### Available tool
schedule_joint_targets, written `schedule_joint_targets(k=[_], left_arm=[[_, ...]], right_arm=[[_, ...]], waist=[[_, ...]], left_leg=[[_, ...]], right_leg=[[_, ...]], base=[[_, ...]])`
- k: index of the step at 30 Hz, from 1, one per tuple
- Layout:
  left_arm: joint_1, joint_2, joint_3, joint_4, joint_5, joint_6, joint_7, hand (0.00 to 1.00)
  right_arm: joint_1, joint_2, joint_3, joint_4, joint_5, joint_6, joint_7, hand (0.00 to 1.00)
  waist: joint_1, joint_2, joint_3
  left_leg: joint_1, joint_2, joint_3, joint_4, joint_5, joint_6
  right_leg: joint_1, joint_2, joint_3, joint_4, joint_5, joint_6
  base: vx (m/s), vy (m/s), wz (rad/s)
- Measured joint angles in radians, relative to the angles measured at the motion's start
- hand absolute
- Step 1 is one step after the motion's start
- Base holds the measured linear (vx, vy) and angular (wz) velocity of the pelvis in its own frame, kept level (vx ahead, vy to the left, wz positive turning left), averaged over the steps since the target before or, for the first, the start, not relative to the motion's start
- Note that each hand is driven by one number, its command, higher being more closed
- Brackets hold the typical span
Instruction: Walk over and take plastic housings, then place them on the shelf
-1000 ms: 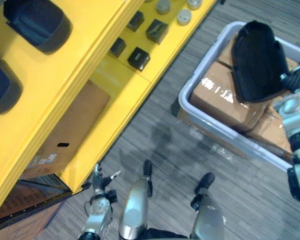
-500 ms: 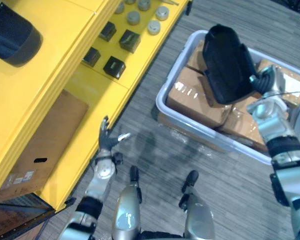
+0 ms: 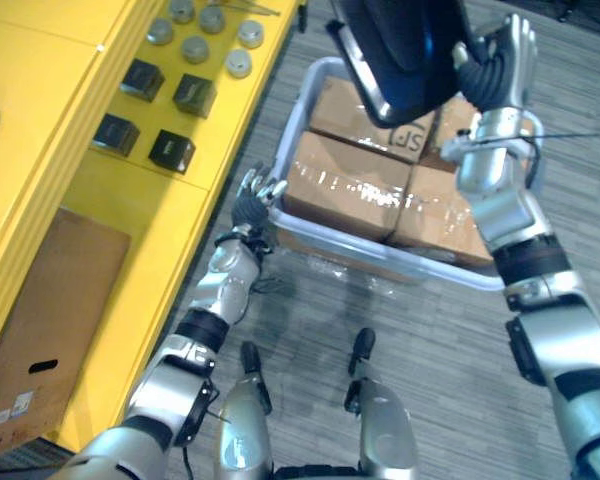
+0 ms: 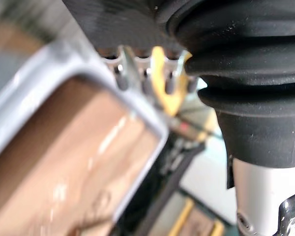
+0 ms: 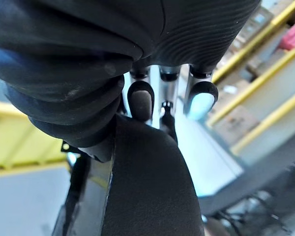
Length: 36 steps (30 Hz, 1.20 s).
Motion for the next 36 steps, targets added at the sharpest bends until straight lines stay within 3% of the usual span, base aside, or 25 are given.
schedule_joint_targets(k=[7,17,20,27,28,36], left_arm=[[-0.032,0.0,-0.002,0.006,-0.116,0.003,-0.052,0.0],[-0.059,-0.016,-0.018,0.0,-0.119,-0.017,-0.079,0.0],[-0.065,-0.017,-0.048,-0.012,-0.12,-0.023,-0.116,0.0],[-0.062,-0.013,-0.048,-0.025,-0.115,-0.039,-0.098,0.0],[-0.061,-0.013,-0.048,-0.025,-0.114,-0.04,-0.091,1.0],[-0.035,-0.016,-0.05,-0.027,-0.099,-0.101,-0.031,1.0]], right_arm=[[0.036,0.049,0.006,-0.033,0.0,-0.043,0.003,1.0],[0.142,0.132,0.092,-0.06,0.0,-0.089,0.047,1.0],[0.166,0.157,0.104,-0.065,0.0,-0.099,0.052,1.0],[0.2,0.188,0.127,-0.081,0.003,-0.14,0.046,1.0],[0.208,0.194,0.13,-0.081,0.011,-0.14,0.046,1.0],[0.33,0.221,0.133,-0.162,0.061,-0.136,0.05,1.0]], waist=[[-0.01,-0.003,-0.002],[-0.02,-0.007,-0.004],[-0.019,-0.007,-0.004],[-0.017,-0.01,-0.005],[-0.017,-0.01,-0.005],[-0.021,-0.044,-0.03]], left_leg=[[0.014,0.011,0.021,0.006,0.0,-0.002],[0.047,0.014,0.02,0.006,-0.004,-0.006],[0.048,0.014,0.017,0.005,-0.004,-0.006],[0.066,0.013,0.016,0.0,-0.005,-0.006],[0.067,0.013,0.015,0.0,-0.005,-0.006],[0.072,0.014,0.022,-0.002,-0.005,-0.007]], right_leg=[[0.006,0.011,0.016,-0.016,0.015,-0.004],[0.055,0.019,0.008,-0.046,0.022,0.0],[0.058,0.019,0.005,-0.047,0.024,0.0],[0.081,0.021,0.001,-0.059,0.025,0.001],[0.088,0.022,0.0,-0.068,0.029,0.0],[0.092,0.025,0.004,-0.084,0.039,-0.001]], base=[[-0.03,0.006,-0.11],[0.0,0.0,0.0],[0.02,0.035,0.03],[0.0,0.019,0.01],[0.0,0.0,0.0],[0.01,0.033,-0.02]])
